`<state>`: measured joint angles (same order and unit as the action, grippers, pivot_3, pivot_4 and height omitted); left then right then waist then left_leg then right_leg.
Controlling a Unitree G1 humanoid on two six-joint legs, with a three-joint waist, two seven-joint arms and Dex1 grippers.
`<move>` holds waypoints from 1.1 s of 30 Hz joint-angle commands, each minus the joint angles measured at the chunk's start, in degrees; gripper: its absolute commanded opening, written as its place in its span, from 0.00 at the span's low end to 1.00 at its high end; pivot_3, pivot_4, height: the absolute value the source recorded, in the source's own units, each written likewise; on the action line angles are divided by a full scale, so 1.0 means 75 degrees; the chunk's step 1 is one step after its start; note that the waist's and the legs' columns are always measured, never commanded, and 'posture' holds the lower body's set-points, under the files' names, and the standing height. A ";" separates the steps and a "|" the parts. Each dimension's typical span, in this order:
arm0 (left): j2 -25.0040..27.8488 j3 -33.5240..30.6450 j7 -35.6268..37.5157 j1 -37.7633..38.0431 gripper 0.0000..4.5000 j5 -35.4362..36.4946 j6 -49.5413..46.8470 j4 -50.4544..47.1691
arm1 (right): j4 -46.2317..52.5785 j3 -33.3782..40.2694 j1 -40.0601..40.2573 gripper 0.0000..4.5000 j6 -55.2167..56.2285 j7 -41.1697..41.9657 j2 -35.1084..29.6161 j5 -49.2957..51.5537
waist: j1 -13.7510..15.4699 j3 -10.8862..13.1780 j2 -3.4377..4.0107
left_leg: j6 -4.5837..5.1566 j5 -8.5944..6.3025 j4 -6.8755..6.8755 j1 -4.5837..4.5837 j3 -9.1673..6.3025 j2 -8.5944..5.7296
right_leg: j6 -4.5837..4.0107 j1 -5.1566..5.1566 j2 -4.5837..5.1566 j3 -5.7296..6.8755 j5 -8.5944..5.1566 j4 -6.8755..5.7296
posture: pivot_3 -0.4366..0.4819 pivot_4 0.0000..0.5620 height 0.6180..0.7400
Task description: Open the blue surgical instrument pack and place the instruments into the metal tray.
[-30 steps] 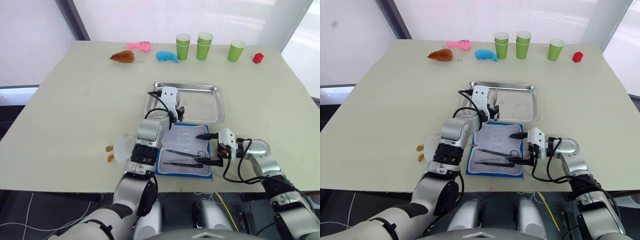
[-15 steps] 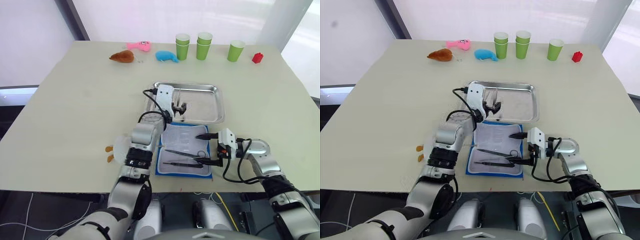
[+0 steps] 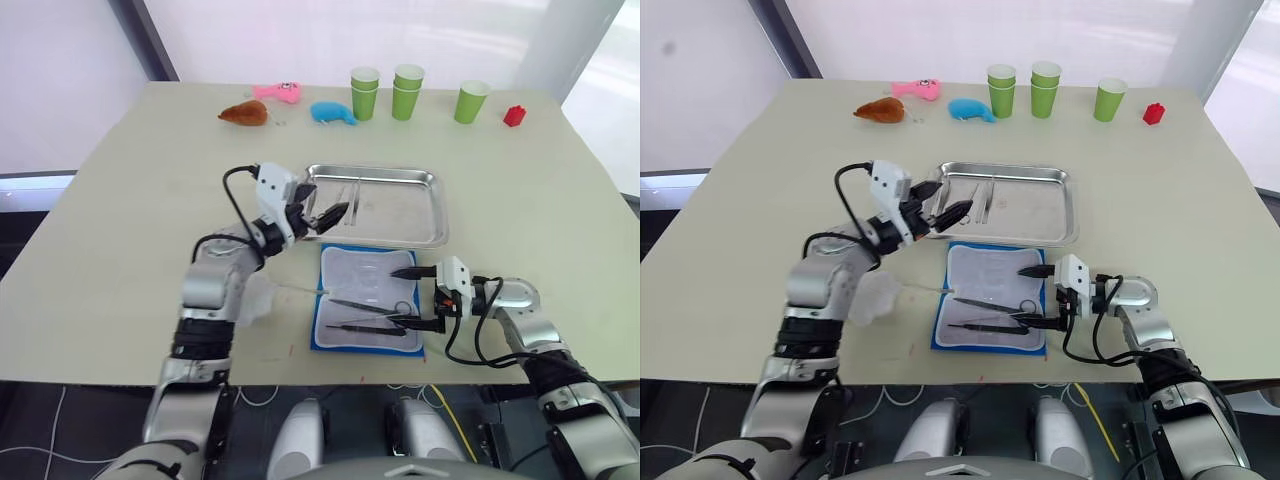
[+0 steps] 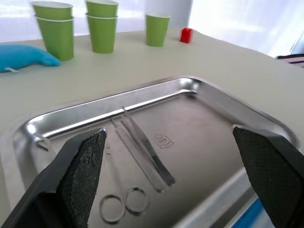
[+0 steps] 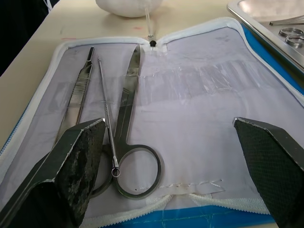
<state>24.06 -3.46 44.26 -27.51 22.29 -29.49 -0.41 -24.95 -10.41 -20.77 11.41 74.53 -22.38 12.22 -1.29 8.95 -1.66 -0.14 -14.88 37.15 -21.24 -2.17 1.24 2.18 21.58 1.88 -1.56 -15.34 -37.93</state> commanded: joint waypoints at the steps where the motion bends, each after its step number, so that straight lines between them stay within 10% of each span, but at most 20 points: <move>1: 0.0785 -0.0509 0.1292 0.0306 1.00 0.1036 -0.0239 -0.0760 | -0.0469 -0.0336 0.0372 1.00 -0.0293 0.0096 -0.0035 -0.0266 | 0.0006 0.0001 -0.0001 | 0.0000 0.0000 -0.0002 0.0000 -0.0005 0.0002 | -0.0001 0.0001 0.0001 0.0003 -0.0001 0.0001 | 0.48 0.27 1.00; 18: 0.3748 -0.0769 0.6264 0.1473 1.00 0.1574 0.1700 -0.0477 | -0.0458 -0.0307 0.0332 1.00 -0.0338 0.0218 -0.0164 -0.0251 | 0.0046 0.0013 0.0008 | 0.0003 -0.0001 -0.0015 0.0002 0.0002 0.0011 | -0.0040 0.0010 0.0008 0.0000 -0.0024 0.0008 | 0.48 0.27 1.00; 33: 0.4886 0.0284 0.6432 0.1625 1.00 0.2571 0.2861 -0.0388 | -0.0306 -0.0297 0.0423 1.00 -0.0410 0.0260 -0.0242 -0.0204 | 0.0061 0.0025 0.0015 | 0.0005 -0.0002 -0.0034 0.0001 0.0019 0.0025 | -0.0039 0.0015 0.0004 -0.0003 -0.0025 0.0022 | 0.48 0.27 1.00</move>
<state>60.95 -1.16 89.51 -15.35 40.70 -9.25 -2.47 -24.39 -10.47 -20.59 11.03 75.86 -23.33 12.53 -0.83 9.14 -1.54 -0.10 -14.89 36.89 -21.23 -2.01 1.42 1.89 21.69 1.91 -1.58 -15.53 -37.76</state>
